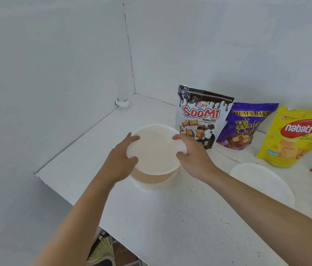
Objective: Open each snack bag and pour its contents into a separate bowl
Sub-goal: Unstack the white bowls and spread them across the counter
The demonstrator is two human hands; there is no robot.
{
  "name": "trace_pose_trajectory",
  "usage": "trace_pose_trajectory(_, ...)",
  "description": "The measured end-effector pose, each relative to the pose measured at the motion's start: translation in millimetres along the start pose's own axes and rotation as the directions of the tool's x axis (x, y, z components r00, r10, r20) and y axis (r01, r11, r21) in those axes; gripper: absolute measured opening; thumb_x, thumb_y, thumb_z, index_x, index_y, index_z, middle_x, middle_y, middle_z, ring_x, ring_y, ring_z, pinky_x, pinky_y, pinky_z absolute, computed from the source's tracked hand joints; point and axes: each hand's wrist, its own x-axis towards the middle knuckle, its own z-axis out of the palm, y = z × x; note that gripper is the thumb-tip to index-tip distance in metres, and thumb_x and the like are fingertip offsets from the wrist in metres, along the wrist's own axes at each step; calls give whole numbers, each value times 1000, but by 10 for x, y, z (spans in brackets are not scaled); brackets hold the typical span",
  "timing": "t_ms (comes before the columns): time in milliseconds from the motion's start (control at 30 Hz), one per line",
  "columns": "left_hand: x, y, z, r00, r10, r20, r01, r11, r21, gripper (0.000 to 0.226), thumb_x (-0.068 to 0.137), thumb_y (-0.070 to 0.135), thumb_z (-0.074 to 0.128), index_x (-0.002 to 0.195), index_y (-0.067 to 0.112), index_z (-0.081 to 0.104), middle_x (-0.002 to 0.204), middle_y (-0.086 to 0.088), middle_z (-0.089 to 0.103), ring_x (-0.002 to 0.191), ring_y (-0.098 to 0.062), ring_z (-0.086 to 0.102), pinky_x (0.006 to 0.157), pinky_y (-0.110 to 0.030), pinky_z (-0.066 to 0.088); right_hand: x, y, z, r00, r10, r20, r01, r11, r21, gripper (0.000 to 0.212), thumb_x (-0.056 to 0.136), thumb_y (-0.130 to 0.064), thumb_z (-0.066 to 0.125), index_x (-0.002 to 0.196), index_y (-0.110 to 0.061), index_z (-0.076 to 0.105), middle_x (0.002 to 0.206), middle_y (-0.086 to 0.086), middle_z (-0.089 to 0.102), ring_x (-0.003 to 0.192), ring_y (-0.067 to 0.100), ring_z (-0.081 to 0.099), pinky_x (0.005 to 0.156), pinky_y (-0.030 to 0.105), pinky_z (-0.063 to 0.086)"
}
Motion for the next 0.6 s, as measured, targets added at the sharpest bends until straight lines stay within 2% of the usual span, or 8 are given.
trace_pose_trajectory(100, 21, 285, -22, 998, 54, -22, -55, 997, -46, 71, 85, -6, 54, 139, 40, 54, 157, 21, 35, 134, -7, 41, 103, -34, 45, -40, -57, -275, 998, -22, -54, 22, 1000, -6, 52, 89, -5, 51, 134, -30, 47, 114, -5, 54, 95, 15, 55, 82, 37, 48)
trace_pose_trajectory(167, 26, 521, 34, 996, 85, -26, -87, 993, -83, 69, 85, -6, 55, 135, 42, 56, 144, 16, 50, 126, -13, 53, 100, -36, 50, -111, -62, -487, 993, -28, -114, 29, 1000, 7, 51, 88, -4, 51, 132, -29, 48, 95, -8, 55, 70, 9, 53, 67, 29, 46)
trace_pose_trajectory(200, 28, 633, 89, 995, 100, -20, -101, 990, -93, 68, 86, -6, 55, 135, 41, 57, 136, 12, 56, 118, -13, 58, 93, -32, 52, -152, -49, -592, 988, -24, -153, 28, 999, 26, 52, 87, -2, 52, 132, -28, 49, 97, -7, 58, 68, 9, 55, 67, 29, 48)
trace_pose_trajectory(267, 32, 836, 252, 991, 134, 5, -132, 984, -117, 67, 86, -8, 55, 135, 39, 58, 127, 8, 60, 108, -11, 61, 81, -26, 52, -249, 10, -802, 970, -21, -243, 34, 998, 48, 53, 84, 0, 54, 131, -25, 53, 117, -3, 59, 80, 15, 58, 79, 33, 50)
trace_pose_trajectory(333, 43, 1001, 468, 985, 169, 40, -161, 975, -154, 68, 85, -10, 55, 134, 36, 59, 129, 5, 60, 109, -12, 62, 81, -25, 51, -375, 112, -1008, 948, -7, -318, 24, 998, 50, 54, 82, 3, 55, 130, -22, 55, 125, -3, 57, 87, 16, 56, 85, 34, 48)
trace_pose_trajectory(433, 32, 1228, 872, 974, 189, 122, -164, 967, -194, 68, 84, -11, 55, 133, 35, 60, 132, 4, 59, 112, -18, 62, 82, -24, 51, -633, 348, -1324, 918, 35, -395, -5, 997, 77, 54, 81, 5, 54, 129, -19, 57, 125, -3, 59, 88, 20, 58, 80, 33, 49)
trace_pose_trajectory(500, 3, 1383, 1187, 962, 214, 169, -184, 966, -179, 68, 80, -5, 59, 133, 38, 59, 134, 1, 56, 117, -23, 59, 91, -31, 53, -837, 549, -1544, 895, 85, -437, -47, 994, 95, 54, 81, 5, 54, 129, -20, 58, 121, -5, 58, 86, 14, 56, 75, 27, 47)
trace_pose_trajectory(600, -97, 1611, 1688, 941, 238, 239, -198, 964, -177, 69, 81, -8, 61, 132, 39, 58, 136, 3, 51, 120, -22, 54, 93, -31, 52, -1167, 877, -1851, 864, 155, -479, -104, 986, 131, 52, 82, 5, 53, 126, -21, 59, 117, -6, 57, 98, 16, 55, 75, 21, 46)
